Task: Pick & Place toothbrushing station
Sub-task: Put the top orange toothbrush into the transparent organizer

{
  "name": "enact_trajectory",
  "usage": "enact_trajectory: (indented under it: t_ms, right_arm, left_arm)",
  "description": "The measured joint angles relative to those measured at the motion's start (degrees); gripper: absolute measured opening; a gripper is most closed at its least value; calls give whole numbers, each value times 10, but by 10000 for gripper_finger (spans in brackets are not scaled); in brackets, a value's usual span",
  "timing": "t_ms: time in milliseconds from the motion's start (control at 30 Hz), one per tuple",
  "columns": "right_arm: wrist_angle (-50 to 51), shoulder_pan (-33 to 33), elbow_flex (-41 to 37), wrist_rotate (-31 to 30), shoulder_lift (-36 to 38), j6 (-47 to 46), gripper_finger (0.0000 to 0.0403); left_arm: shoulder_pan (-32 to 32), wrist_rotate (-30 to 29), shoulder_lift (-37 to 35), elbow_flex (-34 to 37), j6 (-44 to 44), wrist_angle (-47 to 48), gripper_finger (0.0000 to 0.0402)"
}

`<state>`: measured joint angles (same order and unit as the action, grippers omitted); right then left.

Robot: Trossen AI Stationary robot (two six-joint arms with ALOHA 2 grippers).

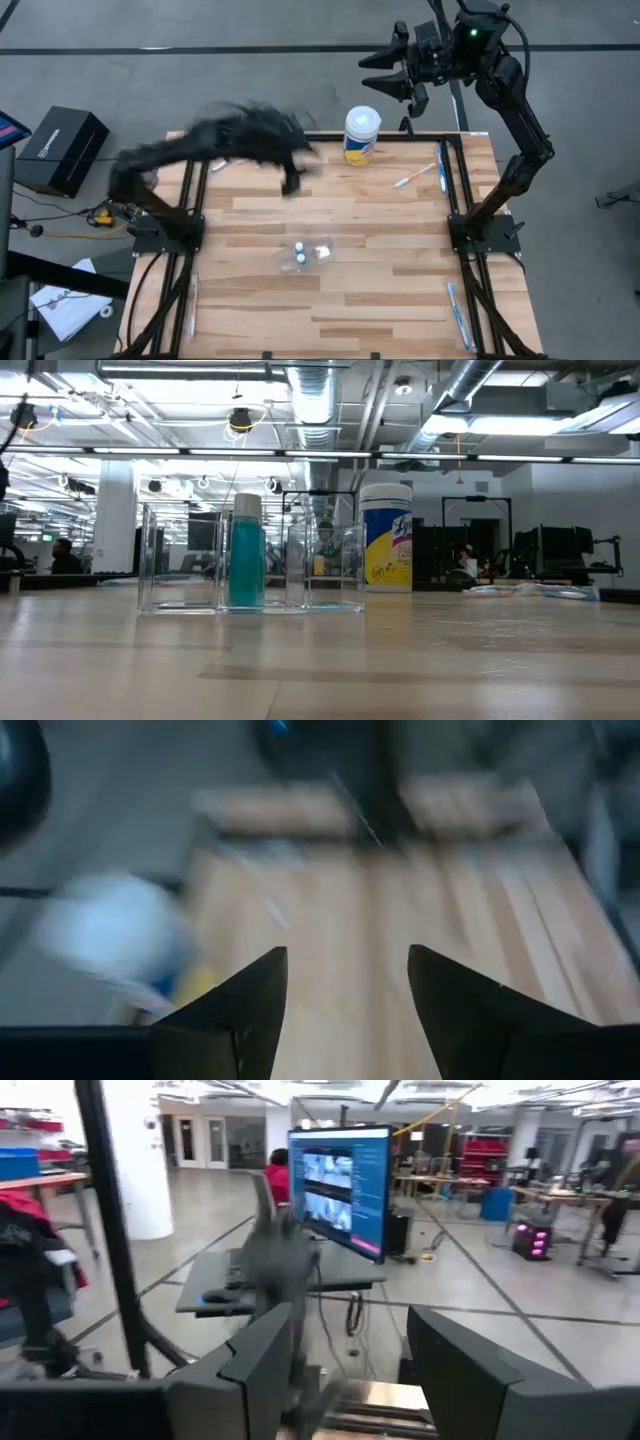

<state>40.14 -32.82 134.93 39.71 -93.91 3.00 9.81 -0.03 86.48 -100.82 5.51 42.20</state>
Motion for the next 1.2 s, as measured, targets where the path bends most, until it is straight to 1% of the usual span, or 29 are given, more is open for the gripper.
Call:
enact_trajectory:
  t_ms: [100, 133, 200, 233, 333, 400, 533, 633, 767, 867, 1033, 1133, 1200]
  right_arm:
    - [0, -11, 0, -7, 0, 0, 188]
    - [0, -12, 0, -8, -1, 0, 188]
    - [-3, -12, 0, -9, -2, 0, 188]
    - [-6, -11, 0, -8, -2, 0, 188]
    - [-16, -5, 0, -7, -1, 0, 188]
    - [-23, -2, 0, -8, -1, 0, 188]
    - [-30, 2, 0, -7, -1, 0, 188]
    - [-29, 2, -2, -7, -1, -1, 188]
    - [-29, -1, -2, -9, -2, -15, 188]
    - [-30, -6, -2, -31, -2, -23, 188]
    - [-30, -17, -2, -64, -2, -44, 188]
    - [-29, -25, -2, -69, -2, -58, 188]
    - [-29, -30, -2, -70, -2, -66, 188]
  left_arm:
    - [54, -62, -79, 23, -49, -79, 200]
    - [71, -89, -101, 30, -53, -84, 200]
    - [104, -137, -132, 50, -47, -59, 200]
    - [122, -141, -144, 60, -52, -40, 200]
    - [159, -120, -158, 108, -79, -5, 200]
    - [162, -114, -152, 154, -82, -6, 200]
    - [176, -88, -112, 237, -75, -16, 200]
    - [197, -92, -68, 282, -56, -34, 200]
    - [248, -63, -25, 300, -15, -64, 200]
    - [286, -48, 16, 305, 20, -68, 200]
    - [351, 11, 66, 304, 58, -89, 200]
    - [387, 50, 85, 304, 65, -92, 200]
    - [406, 67, 95, 304, 65, -92, 200]
